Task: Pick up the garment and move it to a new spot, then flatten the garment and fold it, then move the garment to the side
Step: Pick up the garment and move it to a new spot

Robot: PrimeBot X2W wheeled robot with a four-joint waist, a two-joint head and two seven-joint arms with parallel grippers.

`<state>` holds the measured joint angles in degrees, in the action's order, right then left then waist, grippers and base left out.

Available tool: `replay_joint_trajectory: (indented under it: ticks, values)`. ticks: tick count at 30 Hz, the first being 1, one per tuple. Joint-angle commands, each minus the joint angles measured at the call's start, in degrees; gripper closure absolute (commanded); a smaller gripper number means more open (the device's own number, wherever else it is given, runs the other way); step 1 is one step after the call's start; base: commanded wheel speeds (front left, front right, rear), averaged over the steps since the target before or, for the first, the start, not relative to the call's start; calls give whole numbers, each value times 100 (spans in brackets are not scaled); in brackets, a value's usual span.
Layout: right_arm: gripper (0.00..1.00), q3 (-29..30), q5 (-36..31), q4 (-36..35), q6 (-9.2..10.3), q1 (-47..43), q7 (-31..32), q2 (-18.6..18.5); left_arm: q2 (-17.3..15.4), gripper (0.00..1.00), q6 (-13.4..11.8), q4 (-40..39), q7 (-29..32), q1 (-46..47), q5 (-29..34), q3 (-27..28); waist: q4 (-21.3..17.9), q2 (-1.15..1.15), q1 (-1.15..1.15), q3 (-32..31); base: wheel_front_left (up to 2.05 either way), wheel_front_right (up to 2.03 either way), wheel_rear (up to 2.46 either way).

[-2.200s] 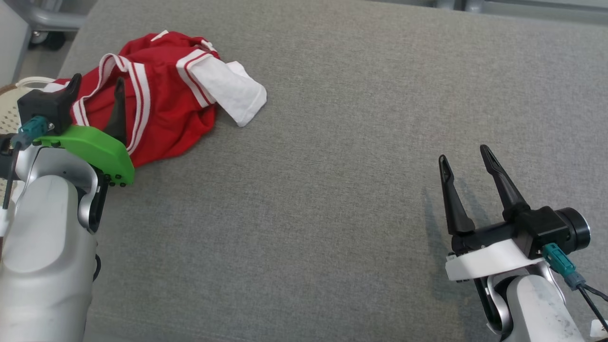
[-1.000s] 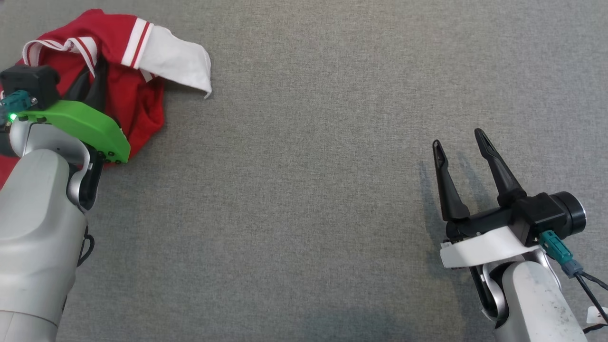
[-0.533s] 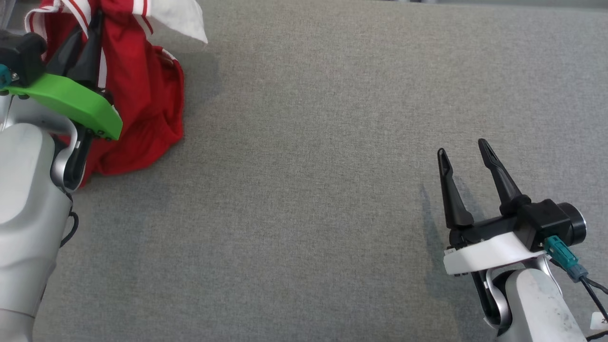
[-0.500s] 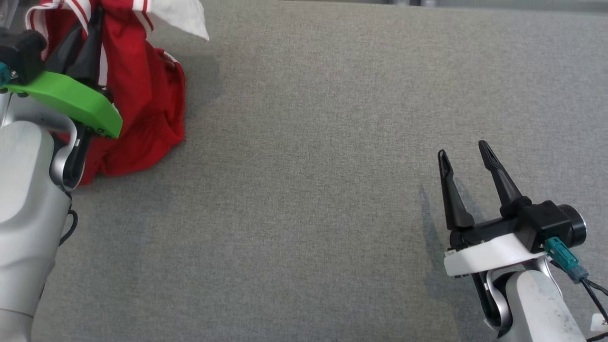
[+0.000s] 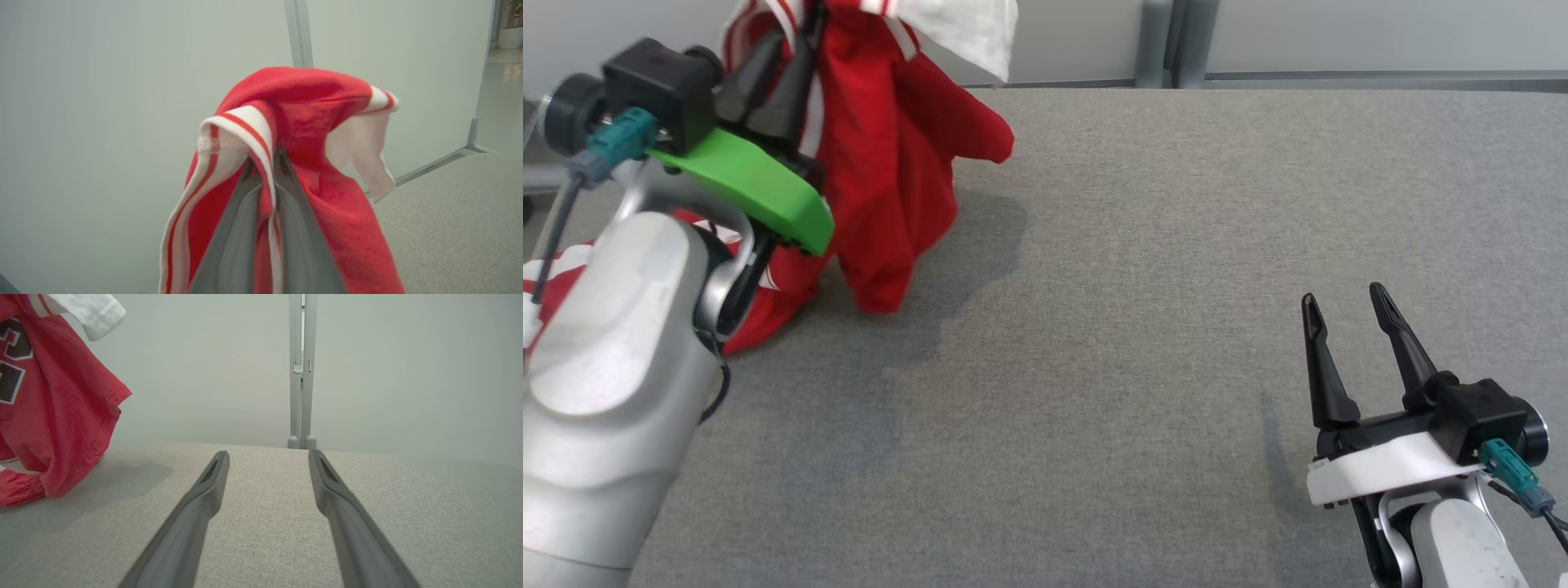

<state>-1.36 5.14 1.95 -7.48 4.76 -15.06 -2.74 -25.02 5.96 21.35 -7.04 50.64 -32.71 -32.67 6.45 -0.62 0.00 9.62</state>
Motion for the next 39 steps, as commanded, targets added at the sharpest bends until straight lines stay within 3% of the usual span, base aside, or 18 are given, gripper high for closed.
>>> replay_joint_trajectory:
  ticks: [1,10,19,25,31,39]
  values:
    - [0,29,34,4,-3,-115,-18,-24,152,100,-62,-115,38,-204,-30,-99,-325,62,0,-215,0,0,0]
    - [0,10,75,-33,-3,-147,-18,-25,1000,100,-192,119,-124,-653,-151,-532,-845,62,0,-161,0,0,0]
    - [0,-38,114,-1,-3,-39,-18,-25,1909,100,-85,717,-445,-286,-136,-912,-1339,62,0,-43,0,0,0]
    - [0,-36,117,22,-3,-131,-18,-24,2151,100,-220,410,-603,114,-105,-1015,-1500,62,0,-119,0,0,0]
    - [0,-70,131,47,-3,-163,-18,-23,2202,100,-520,150,-494,-101,-515,-1183,-1543,62,0,-149,0,0,0]
    - [0,-249,191,27,-3,39,-18,-24,2203,100,-742,1207,-535,-558,-1145,-1566,-1659,62,0,99,0,0,0]
